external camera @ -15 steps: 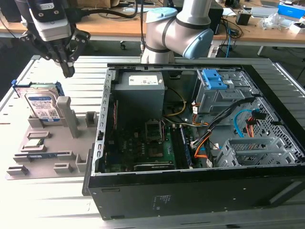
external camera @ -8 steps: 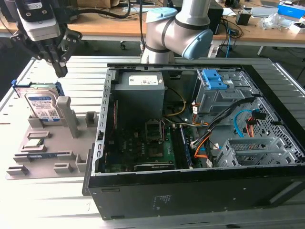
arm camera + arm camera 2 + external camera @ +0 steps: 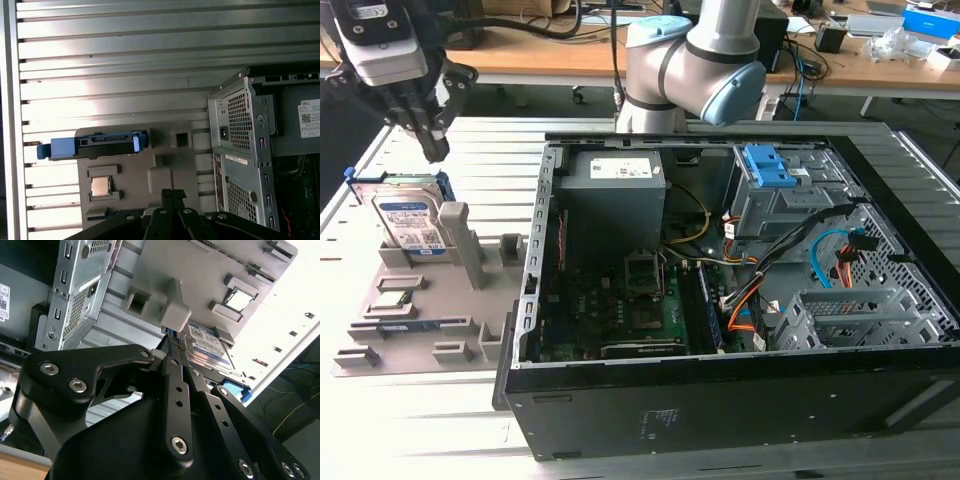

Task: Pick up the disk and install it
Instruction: 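Reach for the disk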

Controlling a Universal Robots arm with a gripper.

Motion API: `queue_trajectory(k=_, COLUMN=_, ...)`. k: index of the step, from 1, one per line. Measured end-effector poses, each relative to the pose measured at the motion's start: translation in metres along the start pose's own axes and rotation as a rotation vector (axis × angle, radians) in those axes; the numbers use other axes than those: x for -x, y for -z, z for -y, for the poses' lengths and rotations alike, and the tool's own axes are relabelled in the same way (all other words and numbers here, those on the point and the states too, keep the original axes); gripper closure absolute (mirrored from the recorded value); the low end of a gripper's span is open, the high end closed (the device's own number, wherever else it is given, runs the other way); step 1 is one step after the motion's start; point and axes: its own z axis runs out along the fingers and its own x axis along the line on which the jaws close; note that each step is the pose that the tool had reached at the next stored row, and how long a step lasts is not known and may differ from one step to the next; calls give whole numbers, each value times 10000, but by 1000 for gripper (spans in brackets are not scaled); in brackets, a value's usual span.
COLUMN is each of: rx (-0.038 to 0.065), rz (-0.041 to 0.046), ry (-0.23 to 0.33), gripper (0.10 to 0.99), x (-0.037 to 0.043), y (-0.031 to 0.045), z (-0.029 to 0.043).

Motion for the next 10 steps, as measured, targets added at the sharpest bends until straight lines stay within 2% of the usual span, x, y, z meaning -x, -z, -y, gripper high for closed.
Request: queue_trajectory(k=10, rx=0, rz=0, ry=0, gripper=980, x=-161, y=4, z=12)
